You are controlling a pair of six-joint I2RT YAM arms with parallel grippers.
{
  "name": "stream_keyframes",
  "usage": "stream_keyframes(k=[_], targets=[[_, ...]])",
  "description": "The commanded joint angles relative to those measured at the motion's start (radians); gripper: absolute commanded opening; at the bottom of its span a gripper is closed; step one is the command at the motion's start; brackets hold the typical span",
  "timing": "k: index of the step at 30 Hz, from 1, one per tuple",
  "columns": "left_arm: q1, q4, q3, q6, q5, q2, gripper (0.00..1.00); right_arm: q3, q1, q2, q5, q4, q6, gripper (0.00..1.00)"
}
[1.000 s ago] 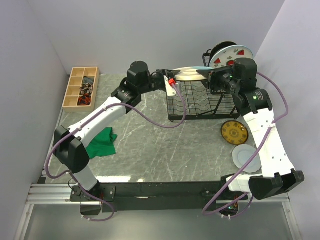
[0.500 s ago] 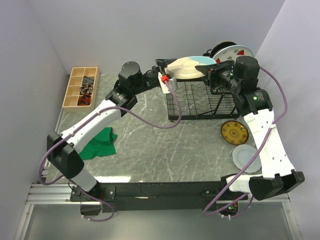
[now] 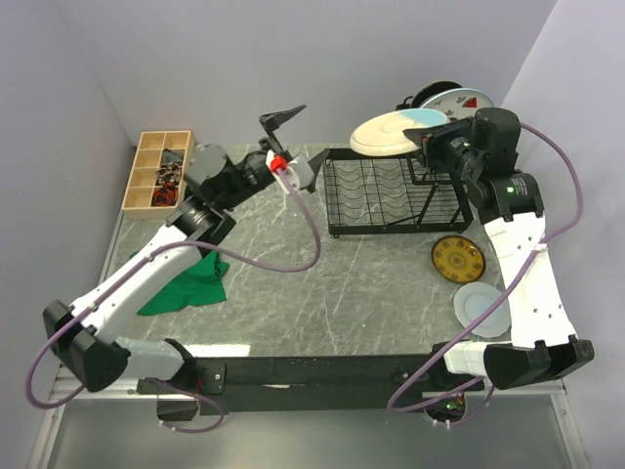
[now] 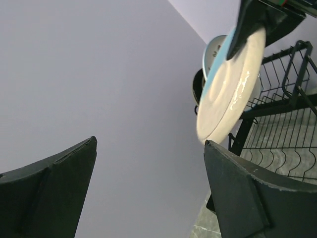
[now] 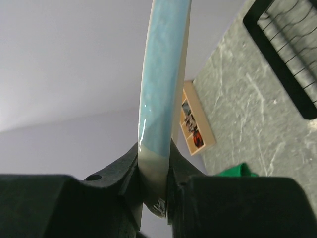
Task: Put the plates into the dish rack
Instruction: Insert the plate into the dish rack
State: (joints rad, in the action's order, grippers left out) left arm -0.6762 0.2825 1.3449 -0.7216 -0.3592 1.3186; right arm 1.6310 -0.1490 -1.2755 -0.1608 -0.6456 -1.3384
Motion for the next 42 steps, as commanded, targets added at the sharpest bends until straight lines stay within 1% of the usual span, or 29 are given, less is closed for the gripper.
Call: stream_keyframes(k=[1, 5, 15, 19, 24, 32, 42], targets=[[0.003, 0.052, -0.062, 0.071, 0.095, -0.077, 0.94, 0.104, 0.022, 0.085, 0.069, 0.097, 0.002, 0.0], [0.006, 0.055, -0.11, 0.105, 0.135, -0.119, 0.94, 0.116, 0.04, 0.099, 0.087, 0.083, -0.011, 0.0], [0.013, 0.058, -0.184, 0.209, 0.229, -0.173, 0.94, 0.227, 0.137, 0.091, 0.159, -0.067, -0.062, 0.0], [0.018, 0.063, -0.211, 0.24, 0.244, -0.179, 0.94, 0.217, 0.199, 0.099, 0.187, -0.115, -0.047, 0.0], [0.024, 0.061, -0.219, 0.261, 0.244, -0.17, 0.95, 0.211, 0.226, 0.094, 0.205, -0.15, -0.05, 0.0], [0.024, 0.061, -0.24, 0.284, 0.25, -0.163, 0.95, 0.196, 0.262, 0.048, 0.195, -0.135, -0.051, 0.0], [0.035, 0.069, -0.286, 0.329, 0.279, -0.171, 0.96, 0.25, 0.272, -0.027, 0.205, -0.117, -0.039, 0.0]])
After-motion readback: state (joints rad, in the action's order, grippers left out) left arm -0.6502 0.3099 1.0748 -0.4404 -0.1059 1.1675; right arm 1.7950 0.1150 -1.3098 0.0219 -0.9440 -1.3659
